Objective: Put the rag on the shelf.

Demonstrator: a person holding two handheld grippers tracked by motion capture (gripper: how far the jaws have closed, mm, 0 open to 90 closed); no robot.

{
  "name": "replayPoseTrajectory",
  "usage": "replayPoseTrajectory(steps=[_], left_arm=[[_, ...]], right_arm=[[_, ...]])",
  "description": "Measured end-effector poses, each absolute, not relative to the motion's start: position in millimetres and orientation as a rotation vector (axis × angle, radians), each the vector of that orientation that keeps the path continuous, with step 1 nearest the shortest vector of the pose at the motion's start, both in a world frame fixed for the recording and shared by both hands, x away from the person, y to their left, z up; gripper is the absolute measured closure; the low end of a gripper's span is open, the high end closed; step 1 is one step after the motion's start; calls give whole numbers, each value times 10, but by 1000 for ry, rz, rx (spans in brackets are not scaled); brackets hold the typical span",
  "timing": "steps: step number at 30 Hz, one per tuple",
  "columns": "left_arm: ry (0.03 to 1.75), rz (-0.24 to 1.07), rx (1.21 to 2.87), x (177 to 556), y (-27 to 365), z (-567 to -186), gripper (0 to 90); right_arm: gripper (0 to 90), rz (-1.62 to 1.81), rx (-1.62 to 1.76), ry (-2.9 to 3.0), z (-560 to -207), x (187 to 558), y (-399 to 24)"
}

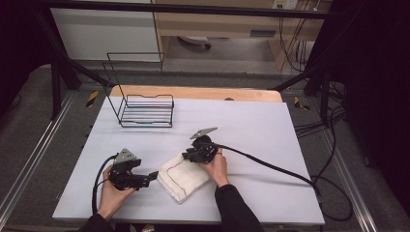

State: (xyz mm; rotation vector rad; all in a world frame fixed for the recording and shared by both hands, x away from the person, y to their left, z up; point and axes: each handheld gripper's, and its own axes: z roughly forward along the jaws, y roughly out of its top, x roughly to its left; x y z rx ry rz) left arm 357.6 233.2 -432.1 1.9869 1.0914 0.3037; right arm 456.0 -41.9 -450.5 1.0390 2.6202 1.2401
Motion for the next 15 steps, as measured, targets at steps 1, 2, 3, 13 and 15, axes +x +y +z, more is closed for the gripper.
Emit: replayPoseTrajectory(steps=[1, 2, 3, 13, 15], left_arm=[[1093, 303, 1985, 3579, 2331, -4324, 119], [1094, 301, 1986, 3580, 2330, -4325, 121], [1095, 296, 1983, 3584, 2328, -4326, 123], [1154, 262, 1963, 3646, 2245, -4369, 194], [1163, 251, 1958, 3664, 2222, -4376, 232]], right_arm=[[763, 1243, 1057, 2625, -4505, 4561, -419], [785, 1245, 1067, 2629, -4502, 4564, -419], [807, 1243, 1071, 2631, -4497, 4565, -421], [840, 1200, 1096, 2517, -4370, 4455, -524], [837, 1172, 1107, 2506, -4359, 4431, -554]])
